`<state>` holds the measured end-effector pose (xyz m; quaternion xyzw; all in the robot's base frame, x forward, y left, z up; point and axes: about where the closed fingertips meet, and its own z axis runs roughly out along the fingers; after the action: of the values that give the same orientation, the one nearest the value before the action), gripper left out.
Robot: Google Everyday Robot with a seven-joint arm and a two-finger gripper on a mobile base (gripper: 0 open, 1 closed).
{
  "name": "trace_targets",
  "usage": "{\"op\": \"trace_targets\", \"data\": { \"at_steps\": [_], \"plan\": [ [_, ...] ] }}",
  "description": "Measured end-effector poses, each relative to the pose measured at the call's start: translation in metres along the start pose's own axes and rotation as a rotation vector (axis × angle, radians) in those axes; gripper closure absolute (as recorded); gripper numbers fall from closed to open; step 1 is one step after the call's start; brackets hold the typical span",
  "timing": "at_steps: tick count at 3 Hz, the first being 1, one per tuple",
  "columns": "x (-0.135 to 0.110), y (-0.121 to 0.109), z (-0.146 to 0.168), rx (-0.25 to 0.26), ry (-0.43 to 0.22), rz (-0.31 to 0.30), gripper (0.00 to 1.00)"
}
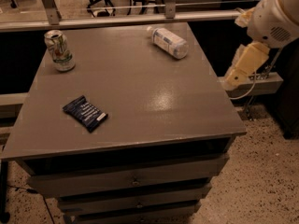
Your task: Pick blue plastic bottle
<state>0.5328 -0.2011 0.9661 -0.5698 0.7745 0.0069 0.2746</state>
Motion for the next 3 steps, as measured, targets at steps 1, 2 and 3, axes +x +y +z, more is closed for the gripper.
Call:
{"op": "trace_targets", "data": {
  "at_steps": [1, 2, 3],
  "plan": [
    [-0.026, -0.04, 0.038, 0.028, -0.148, 0.059, 0.0],
    [-0.031, -0.052, 0.05, 0.037, -0.183, 0.075, 0.0],
    [-0.031, -0.05, 0.05, 0.035, -0.181, 0.073, 0.0]
  ]
}}
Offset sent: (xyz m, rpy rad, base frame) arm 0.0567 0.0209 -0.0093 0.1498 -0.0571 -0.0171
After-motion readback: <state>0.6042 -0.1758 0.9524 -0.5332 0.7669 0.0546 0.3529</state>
